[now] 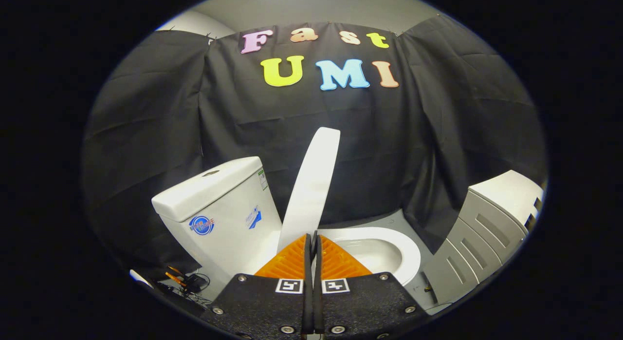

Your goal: Open the toilet lid.

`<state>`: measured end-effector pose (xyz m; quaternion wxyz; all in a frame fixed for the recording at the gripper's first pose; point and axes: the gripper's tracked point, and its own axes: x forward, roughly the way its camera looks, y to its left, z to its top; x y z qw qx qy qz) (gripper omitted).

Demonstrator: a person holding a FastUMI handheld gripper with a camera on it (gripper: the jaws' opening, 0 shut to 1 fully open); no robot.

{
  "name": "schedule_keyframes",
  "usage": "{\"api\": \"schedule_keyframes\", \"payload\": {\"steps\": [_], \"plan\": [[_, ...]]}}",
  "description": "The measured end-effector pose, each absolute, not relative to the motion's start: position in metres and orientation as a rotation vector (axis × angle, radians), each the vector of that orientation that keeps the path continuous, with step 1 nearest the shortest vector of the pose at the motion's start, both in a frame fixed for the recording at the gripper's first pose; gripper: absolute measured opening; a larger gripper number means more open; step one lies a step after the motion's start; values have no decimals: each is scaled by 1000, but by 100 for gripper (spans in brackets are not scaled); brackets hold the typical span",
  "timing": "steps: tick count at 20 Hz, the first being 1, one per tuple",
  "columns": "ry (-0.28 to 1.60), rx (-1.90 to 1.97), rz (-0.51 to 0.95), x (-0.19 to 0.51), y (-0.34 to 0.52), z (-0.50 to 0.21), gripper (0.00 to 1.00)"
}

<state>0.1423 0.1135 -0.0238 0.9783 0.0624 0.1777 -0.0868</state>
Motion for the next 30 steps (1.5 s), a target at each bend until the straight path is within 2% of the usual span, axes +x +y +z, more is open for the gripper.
{"api": "schedule_keyframes", "payload": {"steps": [21,30], "plan": [[325,102,-39,169,195,-7,0],[327,77,101,188,245,-7,0]]}}
